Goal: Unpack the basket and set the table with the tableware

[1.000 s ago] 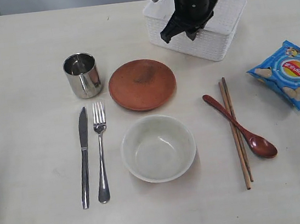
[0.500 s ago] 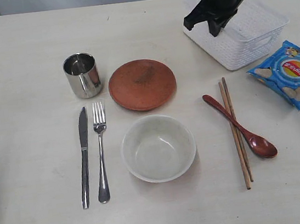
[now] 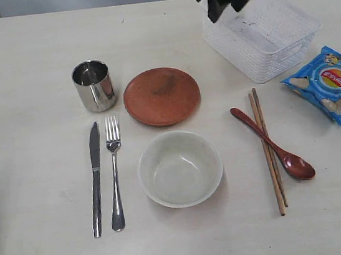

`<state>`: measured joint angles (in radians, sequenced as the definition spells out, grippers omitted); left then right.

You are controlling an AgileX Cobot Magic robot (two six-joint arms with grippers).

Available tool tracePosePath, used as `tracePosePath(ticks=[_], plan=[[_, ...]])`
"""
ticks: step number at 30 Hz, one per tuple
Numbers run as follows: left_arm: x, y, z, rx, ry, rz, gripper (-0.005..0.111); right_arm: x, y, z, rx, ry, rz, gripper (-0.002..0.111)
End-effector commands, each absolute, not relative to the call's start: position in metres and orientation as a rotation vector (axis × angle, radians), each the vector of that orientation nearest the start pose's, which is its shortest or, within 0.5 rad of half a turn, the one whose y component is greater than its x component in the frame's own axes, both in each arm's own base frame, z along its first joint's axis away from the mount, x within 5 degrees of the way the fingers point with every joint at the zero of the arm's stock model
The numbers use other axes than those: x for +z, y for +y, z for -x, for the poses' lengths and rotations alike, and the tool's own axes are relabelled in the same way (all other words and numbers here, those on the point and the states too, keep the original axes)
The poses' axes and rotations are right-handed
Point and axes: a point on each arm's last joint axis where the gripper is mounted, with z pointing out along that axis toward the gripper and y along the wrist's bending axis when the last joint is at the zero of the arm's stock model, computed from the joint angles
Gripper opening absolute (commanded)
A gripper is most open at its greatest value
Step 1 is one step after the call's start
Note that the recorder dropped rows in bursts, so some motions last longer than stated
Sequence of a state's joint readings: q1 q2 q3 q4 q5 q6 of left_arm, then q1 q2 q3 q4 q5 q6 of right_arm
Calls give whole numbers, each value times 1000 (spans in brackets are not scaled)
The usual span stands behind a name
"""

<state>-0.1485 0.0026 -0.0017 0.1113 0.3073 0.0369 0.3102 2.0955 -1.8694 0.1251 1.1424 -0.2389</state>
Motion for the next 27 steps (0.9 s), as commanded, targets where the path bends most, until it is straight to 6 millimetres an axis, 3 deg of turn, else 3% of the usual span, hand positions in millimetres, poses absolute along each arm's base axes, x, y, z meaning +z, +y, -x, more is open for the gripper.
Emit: tracePosePath(ticks=[1,4,8,12,18,27], plan=[[186,-5,-54,16,1768,-220,0,286,178,-401,447,2672,825,53],[186,-5,-54,16,1768,-220,0,285,208,-381,502,2650,946,41],[186,-5,-54,16,1768,-220,0,272,250,-351,523,2646,1135,-1],[186,-5,-54,16,1768,-220,0,257,277,-327,533,2644,1214,0],[186,-5,-54,16,1768,-220,0,232,299,-302,533,2654,1256,0],[186,-5,-54,16,1768,-220,0,202,311,-299,529,2667,1140,0]])
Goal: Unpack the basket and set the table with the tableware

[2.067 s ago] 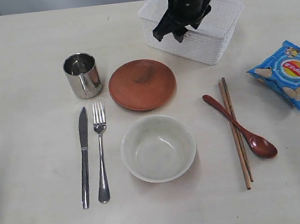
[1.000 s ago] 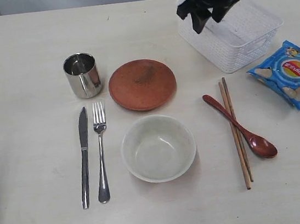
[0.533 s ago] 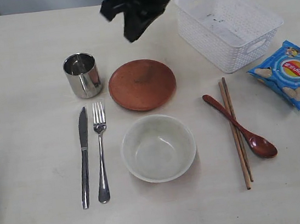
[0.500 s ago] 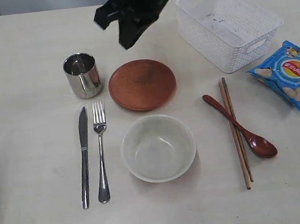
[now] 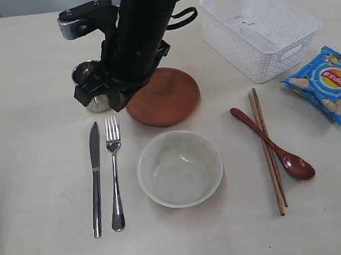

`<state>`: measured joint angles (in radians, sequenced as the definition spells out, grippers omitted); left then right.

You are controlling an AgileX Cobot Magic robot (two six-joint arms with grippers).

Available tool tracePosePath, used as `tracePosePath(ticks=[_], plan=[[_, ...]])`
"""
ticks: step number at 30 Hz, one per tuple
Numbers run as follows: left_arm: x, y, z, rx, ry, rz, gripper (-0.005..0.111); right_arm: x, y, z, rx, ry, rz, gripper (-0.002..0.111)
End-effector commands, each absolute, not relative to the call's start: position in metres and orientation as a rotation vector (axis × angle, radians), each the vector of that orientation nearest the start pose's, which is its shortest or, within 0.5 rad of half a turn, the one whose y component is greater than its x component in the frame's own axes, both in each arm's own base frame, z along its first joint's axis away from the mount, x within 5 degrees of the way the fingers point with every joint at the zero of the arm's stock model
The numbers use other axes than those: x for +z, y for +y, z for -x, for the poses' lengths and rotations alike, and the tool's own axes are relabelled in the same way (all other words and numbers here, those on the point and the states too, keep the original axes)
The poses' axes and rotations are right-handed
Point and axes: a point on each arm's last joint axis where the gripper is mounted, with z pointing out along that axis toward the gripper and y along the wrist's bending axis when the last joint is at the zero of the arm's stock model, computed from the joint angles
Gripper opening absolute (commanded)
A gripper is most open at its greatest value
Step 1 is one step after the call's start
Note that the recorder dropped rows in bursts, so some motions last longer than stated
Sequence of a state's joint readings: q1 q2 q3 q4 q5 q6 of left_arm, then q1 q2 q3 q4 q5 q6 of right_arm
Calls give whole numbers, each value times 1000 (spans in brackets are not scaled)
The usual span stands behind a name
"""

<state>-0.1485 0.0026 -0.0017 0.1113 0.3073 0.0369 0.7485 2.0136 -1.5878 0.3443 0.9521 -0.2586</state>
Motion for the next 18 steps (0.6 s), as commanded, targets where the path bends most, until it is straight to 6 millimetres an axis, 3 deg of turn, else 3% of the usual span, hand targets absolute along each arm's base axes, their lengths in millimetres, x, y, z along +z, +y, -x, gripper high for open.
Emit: tracePosePath(ticks=[1,6,18], plan=[[186,-5,-54,16,1768,-220,0,197,311,-300,524,2684,1131,0],[186,-5,-54,16,1768,-220,0,166,315,-302,495,2755,1148,0],[186,-5,-54,16,1768,-220,0,136,318,-315,454,2744,1076,0]])
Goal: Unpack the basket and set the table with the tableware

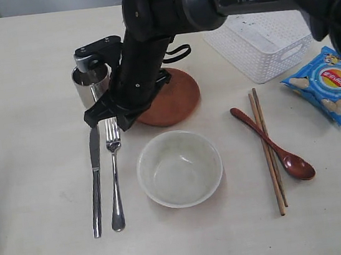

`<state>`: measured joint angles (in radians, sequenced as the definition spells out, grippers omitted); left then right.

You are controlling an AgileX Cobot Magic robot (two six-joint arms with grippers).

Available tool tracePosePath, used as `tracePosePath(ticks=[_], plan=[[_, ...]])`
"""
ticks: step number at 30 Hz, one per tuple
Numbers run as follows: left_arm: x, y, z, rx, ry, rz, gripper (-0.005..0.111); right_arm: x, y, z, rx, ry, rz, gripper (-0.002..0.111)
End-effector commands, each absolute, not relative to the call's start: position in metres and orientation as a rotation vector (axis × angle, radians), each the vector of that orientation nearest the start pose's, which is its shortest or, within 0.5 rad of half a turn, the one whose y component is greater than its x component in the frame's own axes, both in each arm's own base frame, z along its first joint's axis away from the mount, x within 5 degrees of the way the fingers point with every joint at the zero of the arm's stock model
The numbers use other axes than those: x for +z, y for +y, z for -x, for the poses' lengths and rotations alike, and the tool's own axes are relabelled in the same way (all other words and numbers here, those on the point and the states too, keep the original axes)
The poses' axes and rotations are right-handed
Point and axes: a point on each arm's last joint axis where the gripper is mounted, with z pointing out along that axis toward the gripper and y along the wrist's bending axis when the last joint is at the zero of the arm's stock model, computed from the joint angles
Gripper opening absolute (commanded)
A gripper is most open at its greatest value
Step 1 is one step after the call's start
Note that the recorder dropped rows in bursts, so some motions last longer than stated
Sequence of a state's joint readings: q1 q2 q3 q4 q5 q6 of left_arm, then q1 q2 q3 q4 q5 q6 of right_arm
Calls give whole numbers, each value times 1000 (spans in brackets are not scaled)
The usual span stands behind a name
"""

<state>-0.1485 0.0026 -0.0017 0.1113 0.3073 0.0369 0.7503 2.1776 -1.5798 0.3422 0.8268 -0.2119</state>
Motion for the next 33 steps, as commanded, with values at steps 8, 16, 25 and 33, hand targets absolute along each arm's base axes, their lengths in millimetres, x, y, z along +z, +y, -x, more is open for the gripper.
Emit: tracePosePath(ticks=[8,16,25,33], plan=[[186,-5,-54,16,1768,-220,0,130,306,-324,276,2766,1043,0],[186,-5,-54,16,1768,-220,0,158,304,-321,301,2722,1046,5],[186,-5,-54,24,1767,-226,0,234,180,-339,-136,2897,712,49],[186,-5,-54,24,1767,-226,0,179,77,-315,-515,2926,534,49]])
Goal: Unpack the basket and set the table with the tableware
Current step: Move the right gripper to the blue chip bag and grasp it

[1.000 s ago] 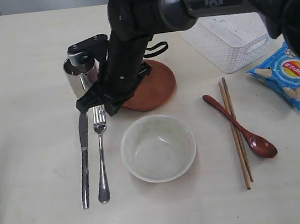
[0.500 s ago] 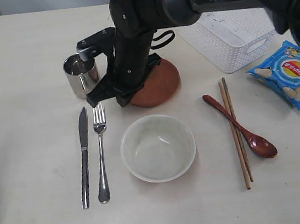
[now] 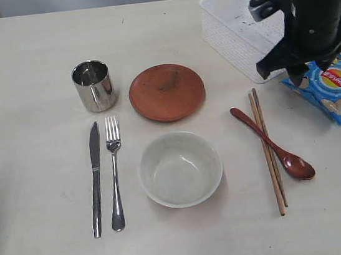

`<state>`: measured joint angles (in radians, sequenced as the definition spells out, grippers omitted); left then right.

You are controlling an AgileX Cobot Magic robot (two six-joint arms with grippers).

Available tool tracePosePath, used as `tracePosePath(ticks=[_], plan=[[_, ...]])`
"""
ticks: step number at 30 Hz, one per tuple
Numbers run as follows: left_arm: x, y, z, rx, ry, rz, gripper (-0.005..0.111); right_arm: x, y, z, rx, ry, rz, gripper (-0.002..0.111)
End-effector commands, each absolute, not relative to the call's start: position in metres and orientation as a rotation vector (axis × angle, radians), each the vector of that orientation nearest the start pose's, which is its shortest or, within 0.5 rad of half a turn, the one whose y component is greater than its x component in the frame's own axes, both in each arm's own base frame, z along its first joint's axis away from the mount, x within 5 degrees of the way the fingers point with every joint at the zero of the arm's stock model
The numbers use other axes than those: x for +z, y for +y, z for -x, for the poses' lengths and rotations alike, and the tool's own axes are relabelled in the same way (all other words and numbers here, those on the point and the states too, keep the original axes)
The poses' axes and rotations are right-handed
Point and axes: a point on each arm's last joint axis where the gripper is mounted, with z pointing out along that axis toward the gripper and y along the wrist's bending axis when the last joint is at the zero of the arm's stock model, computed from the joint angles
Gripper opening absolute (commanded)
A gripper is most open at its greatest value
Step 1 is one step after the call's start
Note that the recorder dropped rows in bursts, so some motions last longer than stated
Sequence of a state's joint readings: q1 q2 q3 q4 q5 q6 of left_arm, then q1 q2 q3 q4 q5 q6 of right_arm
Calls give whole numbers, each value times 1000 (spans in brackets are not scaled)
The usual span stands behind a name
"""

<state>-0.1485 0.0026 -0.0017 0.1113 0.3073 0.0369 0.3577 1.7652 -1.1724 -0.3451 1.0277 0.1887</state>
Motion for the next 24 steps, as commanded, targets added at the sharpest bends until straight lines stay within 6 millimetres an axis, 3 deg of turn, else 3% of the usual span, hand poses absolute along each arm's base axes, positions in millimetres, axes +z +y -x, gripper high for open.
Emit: tracePosePath(ticks=[1,6,17,20,23,24], plan=[[186,-5,-54,24,1767,-226,0,172,76,-315,-548,2935,540,49],[186,-5,-54,24,1767,-226,0,143,72,-319,-655,2981,507,49],[186,-5,-54,24,1767,-226,0,126,69,-325,-759,2949,513,47],[186,-5,-54,24,1767,-226,0,125,69,-325,-760,2951,514,28],[186,-5,-54,24,1767,-226,0,125,68,-325,-770,2957,524,3],[186,-5,-54,24,1767,-226,0,126,68,-324,-775,2960,523,0]])
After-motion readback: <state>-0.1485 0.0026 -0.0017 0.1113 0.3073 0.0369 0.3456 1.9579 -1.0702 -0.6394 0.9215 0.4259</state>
